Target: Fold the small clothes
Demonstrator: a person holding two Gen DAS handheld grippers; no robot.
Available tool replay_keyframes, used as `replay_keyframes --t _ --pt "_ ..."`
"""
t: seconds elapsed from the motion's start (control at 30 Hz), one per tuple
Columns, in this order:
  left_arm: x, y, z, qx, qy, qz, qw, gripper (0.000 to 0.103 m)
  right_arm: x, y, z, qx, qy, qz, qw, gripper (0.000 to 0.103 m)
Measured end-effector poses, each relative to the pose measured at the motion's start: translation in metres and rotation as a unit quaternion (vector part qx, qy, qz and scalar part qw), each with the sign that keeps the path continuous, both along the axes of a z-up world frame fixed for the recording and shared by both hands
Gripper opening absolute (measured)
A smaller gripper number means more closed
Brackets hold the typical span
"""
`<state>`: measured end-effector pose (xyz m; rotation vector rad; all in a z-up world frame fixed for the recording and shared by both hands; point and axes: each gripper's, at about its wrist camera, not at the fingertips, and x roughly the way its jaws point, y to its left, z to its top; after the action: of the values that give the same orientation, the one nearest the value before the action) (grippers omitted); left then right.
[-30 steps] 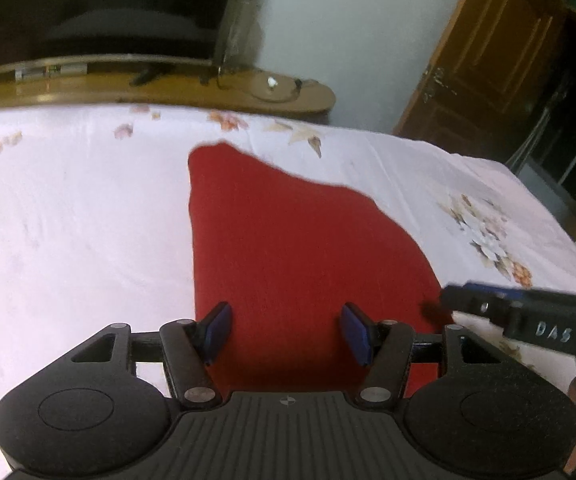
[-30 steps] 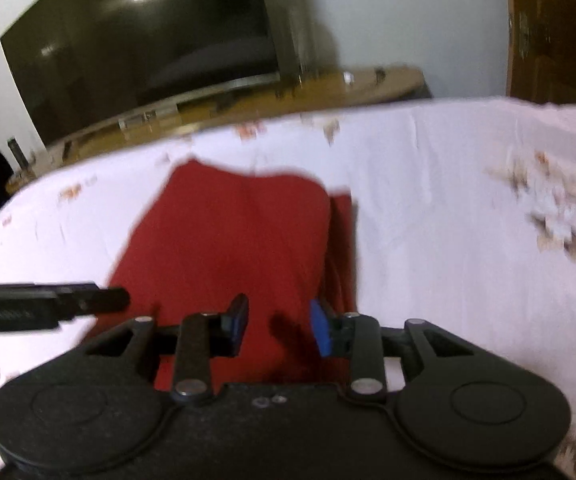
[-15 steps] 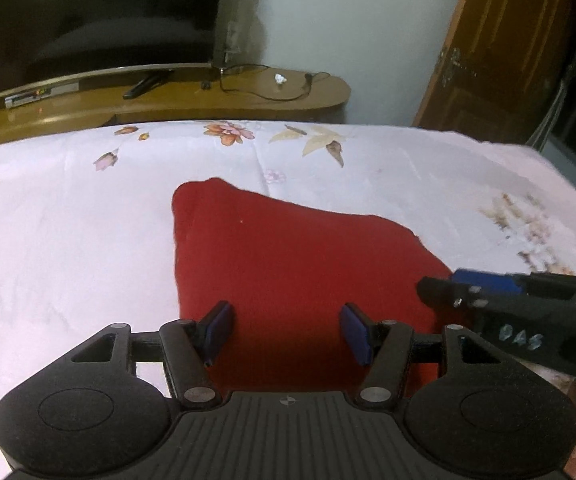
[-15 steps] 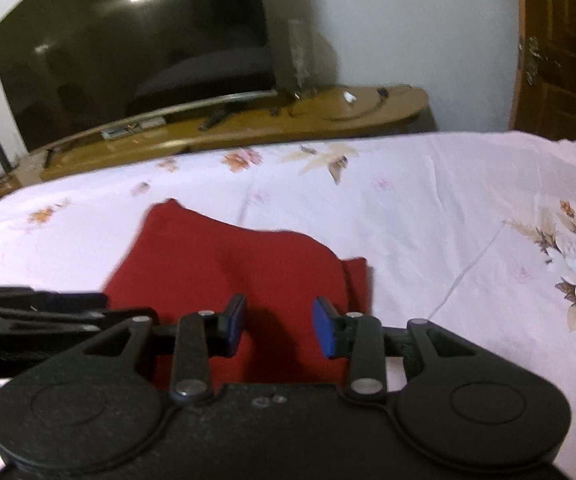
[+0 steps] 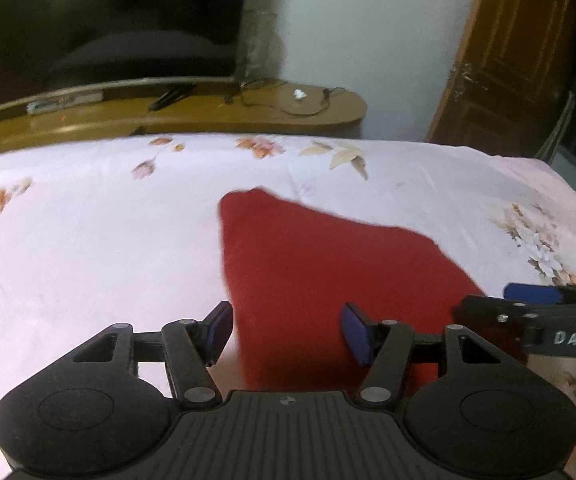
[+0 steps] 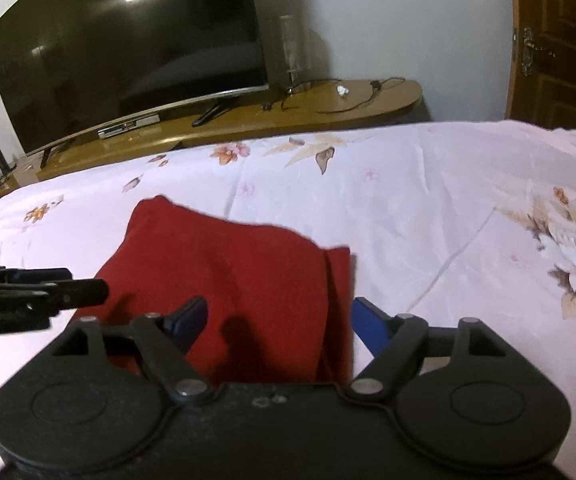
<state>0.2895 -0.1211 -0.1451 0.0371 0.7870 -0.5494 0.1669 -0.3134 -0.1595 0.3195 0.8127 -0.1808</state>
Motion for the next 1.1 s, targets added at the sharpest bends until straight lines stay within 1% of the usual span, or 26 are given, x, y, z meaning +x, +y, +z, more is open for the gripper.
replay_keyframes --t 0.03,0.07,0.1,0.13,0.27,0.33,0.37,0.4,0.43,0.47,0.5,0.53,0.57,0.63,0.7,0.8,0.9,1.0,1.1 --pt "-0.001 0.005 -0.003 -0.001 0.009 0.003 1.0000 0.063 -0.003 -0.002 -0.002 0.009 0.005 -0.004 1.000 0.078" --pt "0.000 0.009 -0.007 -0.005 0.020 0.004 0.9998 0.067 -0.006 -0.004 -0.004 0.018 0.009 -0.008 1.000 0.078" --pt "0.000 0.013 -0.011 -0.013 0.033 0.006 0.9994 0.080 -0.009 -0.006 -0.006 0.028 0.014 -0.013 0.999 0.078" --pt "-0.002 0.018 -0.015 -0.025 0.043 0.009 0.9987 0.084 -0.011 -0.010 -0.010 0.044 0.020 -0.017 0.999 0.078" --pt "-0.002 0.021 -0.030 -0.062 0.085 -0.003 0.9945 0.084 -0.016 -0.020 -0.023 0.103 0.041 -0.031 0.993 0.081" --pt "0.001 0.023 -0.042 -0.085 0.115 -0.002 0.9897 0.083 -0.016 -0.024 -0.033 0.129 0.053 -0.034 0.990 0.081" --pt "0.002 0.025 -0.047 -0.103 0.131 0.002 0.9860 0.078 -0.016 -0.027 -0.039 0.150 0.055 -0.037 0.986 0.080" --pt "0.003 0.026 -0.052 -0.119 0.145 0.000 0.9823 0.066 -0.017 -0.030 -0.043 0.172 0.053 -0.040 0.983 0.078" --pt "0.003 0.028 -0.056 -0.127 0.151 0.004 0.9802 0.065 -0.018 -0.032 -0.045 0.188 0.049 -0.041 0.980 0.072" --pt "0.002 0.029 -0.058 -0.134 0.151 0.008 0.9794 0.063 -0.019 -0.033 -0.047 0.200 0.047 -0.040 0.978 0.064" --pt "-0.001 0.029 -0.058 -0.136 0.149 0.009 0.9794 0.059 -0.019 -0.034 -0.048 0.209 0.044 -0.041 0.976 0.059" --pt "-0.003 0.029 -0.058 -0.136 0.145 0.009 0.9800 0.054 -0.019 -0.034 -0.047 0.221 0.040 -0.037 0.974 0.052" --pt "-0.006 0.029 -0.056 -0.135 0.138 0.008 0.9811 0.052 -0.019 -0.033 -0.047 0.224 0.038 -0.032 0.973 0.046" --pt "-0.011 0.028 -0.052 -0.133 0.124 0.008 0.9833 0.045 -0.019 -0.028 -0.043 0.218 0.032 -0.024 0.975 0.040" --pt "-0.014 0.030 -0.046 -0.135 0.113 0.009 0.9843 0.043 -0.022 -0.028 -0.037 0.219 0.021 -0.033 0.975 0.038" --pt "-0.014 0.041 -0.033 -0.149 0.097 0.022 0.9839 0.042 -0.026 -0.021 -0.020 0.217 -0.011 -0.034 0.975 0.035" --pt "-0.013 0.062 -0.012 -0.161 0.075 0.029 0.9836 0.042 -0.022 -0.006 0.004 0.218 -0.039 -0.013 0.975 0.035" --pt "-0.015 0.091 0.008 -0.160 0.049 0.037 0.9852 0.042 -0.013 0.013 0.026 0.215 -0.064 0.012 0.974 0.035" --pt "-0.020 0.123 0.019 -0.149 0.021 0.051 0.9873 0.042 0.000 0.035 0.036 0.218 -0.080 0.040 0.972 0.035"
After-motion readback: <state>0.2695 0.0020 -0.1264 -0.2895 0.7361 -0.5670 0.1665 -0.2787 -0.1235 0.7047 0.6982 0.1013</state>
